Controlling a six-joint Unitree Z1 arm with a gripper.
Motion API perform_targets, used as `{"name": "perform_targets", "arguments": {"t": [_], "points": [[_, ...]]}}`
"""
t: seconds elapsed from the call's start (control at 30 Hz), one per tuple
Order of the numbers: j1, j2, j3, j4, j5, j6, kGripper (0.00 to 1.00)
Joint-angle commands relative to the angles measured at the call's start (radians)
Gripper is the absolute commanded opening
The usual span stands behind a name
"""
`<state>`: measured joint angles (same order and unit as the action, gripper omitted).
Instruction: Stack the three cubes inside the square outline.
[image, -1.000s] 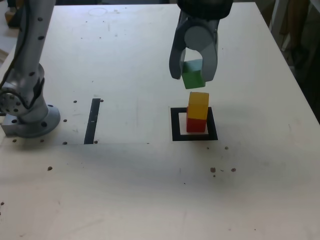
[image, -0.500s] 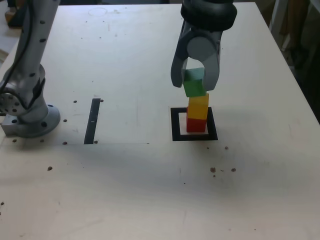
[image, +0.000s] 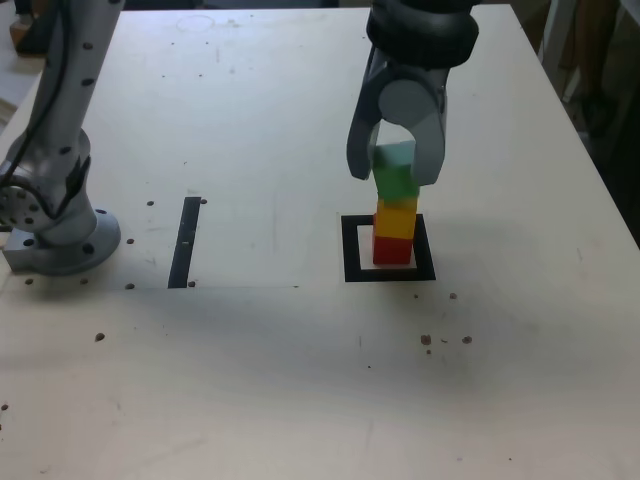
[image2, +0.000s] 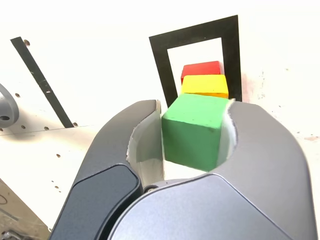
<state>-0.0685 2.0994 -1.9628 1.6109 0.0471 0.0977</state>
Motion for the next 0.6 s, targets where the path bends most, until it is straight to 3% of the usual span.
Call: {"name": "perform_targets", "arguments": {"t": [0.0, 0.33, 0.57], "points": [[-0.001, 0.004, 0.0, 0.009, -0.002, -0.001, 0.9], [-0.001, -0.02, 0.01, 0.009, 0.005, 0.0, 0.99], [-0.001, -0.112, 0.047, 0.013, 0.025, -0.001, 0.99]]}}
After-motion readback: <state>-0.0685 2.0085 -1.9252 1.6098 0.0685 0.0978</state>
